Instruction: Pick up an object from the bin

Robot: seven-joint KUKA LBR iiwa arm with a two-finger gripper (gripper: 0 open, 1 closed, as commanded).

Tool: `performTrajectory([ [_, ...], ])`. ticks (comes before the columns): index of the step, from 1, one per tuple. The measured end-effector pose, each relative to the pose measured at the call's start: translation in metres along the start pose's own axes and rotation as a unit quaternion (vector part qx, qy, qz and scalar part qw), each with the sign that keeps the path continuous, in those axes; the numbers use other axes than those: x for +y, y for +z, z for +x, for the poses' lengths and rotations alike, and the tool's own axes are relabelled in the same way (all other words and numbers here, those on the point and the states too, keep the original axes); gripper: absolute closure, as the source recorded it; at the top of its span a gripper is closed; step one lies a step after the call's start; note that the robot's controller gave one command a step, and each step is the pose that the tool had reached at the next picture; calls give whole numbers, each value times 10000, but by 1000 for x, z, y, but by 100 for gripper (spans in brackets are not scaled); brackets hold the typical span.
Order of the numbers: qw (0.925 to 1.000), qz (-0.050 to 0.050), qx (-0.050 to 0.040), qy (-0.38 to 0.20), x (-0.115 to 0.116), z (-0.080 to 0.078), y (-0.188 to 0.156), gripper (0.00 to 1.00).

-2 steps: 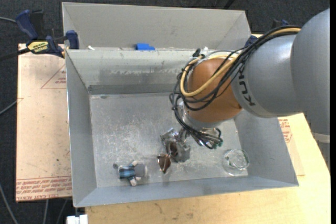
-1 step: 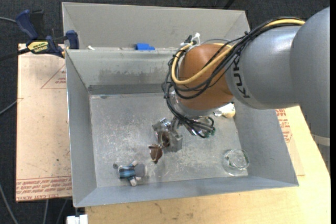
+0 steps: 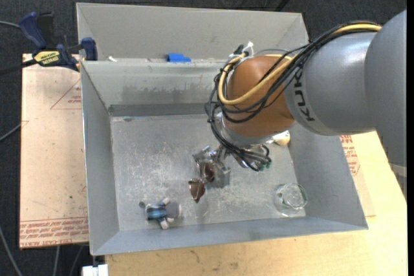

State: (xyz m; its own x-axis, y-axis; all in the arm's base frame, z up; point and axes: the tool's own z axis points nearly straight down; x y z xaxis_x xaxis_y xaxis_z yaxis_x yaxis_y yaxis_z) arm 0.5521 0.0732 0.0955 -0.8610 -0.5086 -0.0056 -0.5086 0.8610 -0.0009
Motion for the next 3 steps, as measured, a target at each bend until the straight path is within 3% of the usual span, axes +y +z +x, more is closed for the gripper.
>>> performTrajectory([
  [1,9999,-3,16,-111,21,-25,16,100],
  [2,9999,-23,0,-135,-3,-31,22,100],
  [3,10000,-12,50,-74,-12,-36,-24,100],
])
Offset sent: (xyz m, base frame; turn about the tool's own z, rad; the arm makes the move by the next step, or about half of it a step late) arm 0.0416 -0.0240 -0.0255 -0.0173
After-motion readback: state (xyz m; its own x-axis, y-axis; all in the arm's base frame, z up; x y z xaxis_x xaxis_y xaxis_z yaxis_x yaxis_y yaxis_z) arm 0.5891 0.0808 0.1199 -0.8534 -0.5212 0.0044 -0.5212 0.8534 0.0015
